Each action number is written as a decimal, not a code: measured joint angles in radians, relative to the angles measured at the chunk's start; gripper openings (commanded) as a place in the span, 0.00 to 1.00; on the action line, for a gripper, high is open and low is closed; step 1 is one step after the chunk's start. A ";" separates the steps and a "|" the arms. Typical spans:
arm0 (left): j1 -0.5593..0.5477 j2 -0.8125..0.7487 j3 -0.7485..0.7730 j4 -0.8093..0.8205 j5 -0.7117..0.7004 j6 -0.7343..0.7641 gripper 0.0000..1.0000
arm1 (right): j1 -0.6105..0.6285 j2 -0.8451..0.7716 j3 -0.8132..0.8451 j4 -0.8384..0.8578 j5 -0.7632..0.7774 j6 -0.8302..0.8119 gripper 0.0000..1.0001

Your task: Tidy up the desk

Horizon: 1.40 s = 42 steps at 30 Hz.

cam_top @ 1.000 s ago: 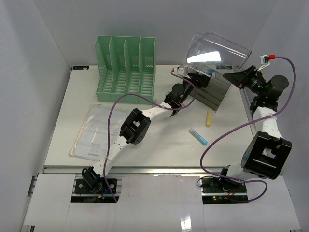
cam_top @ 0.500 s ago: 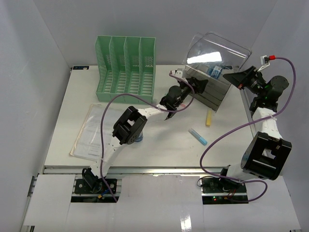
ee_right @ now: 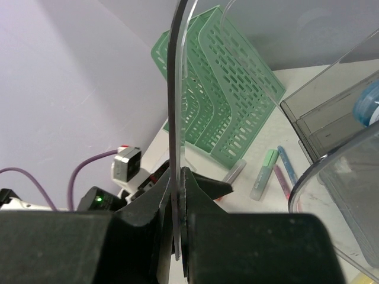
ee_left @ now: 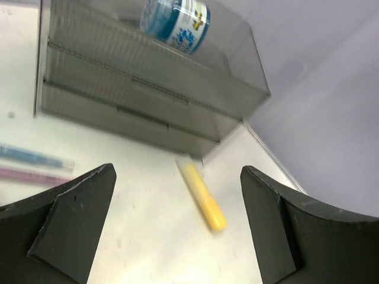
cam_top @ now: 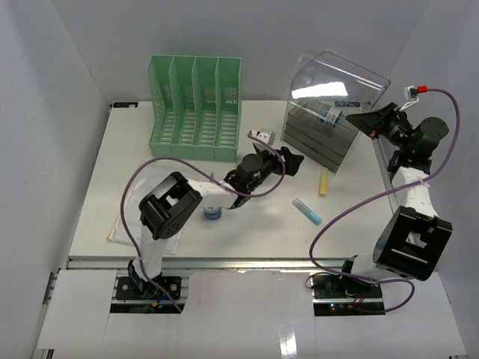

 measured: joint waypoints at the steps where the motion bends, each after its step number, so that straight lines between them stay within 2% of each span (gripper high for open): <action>1: -0.005 -0.045 -0.029 -0.047 0.002 0.000 0.98 | 0.000 -0.002 -0.002 -0.005 0.000 -0.005 0.09; 7: -0.023 -0.399 -0.158 -0.390 -0.017 -0.042 0.98 | 0.000 -0.012 -0.015 -0.020 -0.001 -0.036 0.09; 13: -0.021 -0.796 -0.295 -0.815 -0.135 -0.122 0.98 | 0.000 -0.012 -0.015 -0.031 -0.005 -0.056 0.09; 17: -0.021 -0.928 -0.306 -1.094 -0.222 -0.175 0.98 | 0.000 -0.012 -0.015 -0.037 -0.007 -0.072 0.09; 22: -0.011 -0.938 -0.329 -1.349 -0.279 -0.228 0.98 | 0.000 -0.012 -0.015 -0.041 -0.007 -0.081 0.09; 28: 0.040 -0.853 -0.353 -1.482 -0.297 -0.237 0.98 | 0.000 -0.017 -0.016 -0.066 -0.006 -0.105 0.09; 34: 0.078 -0.770 -0.353 -1.492 -0.299 -0.208 0.98 | 0.000 -0.024 -0.017 -0.088 0.000 -0.126 0.09; 42: 0.114 -0.672 -0.352 -1.413 -0.210 -0.129 0.98 | 0.000 -0.024 -0.032 -0.087 0.001 -0.140 0.09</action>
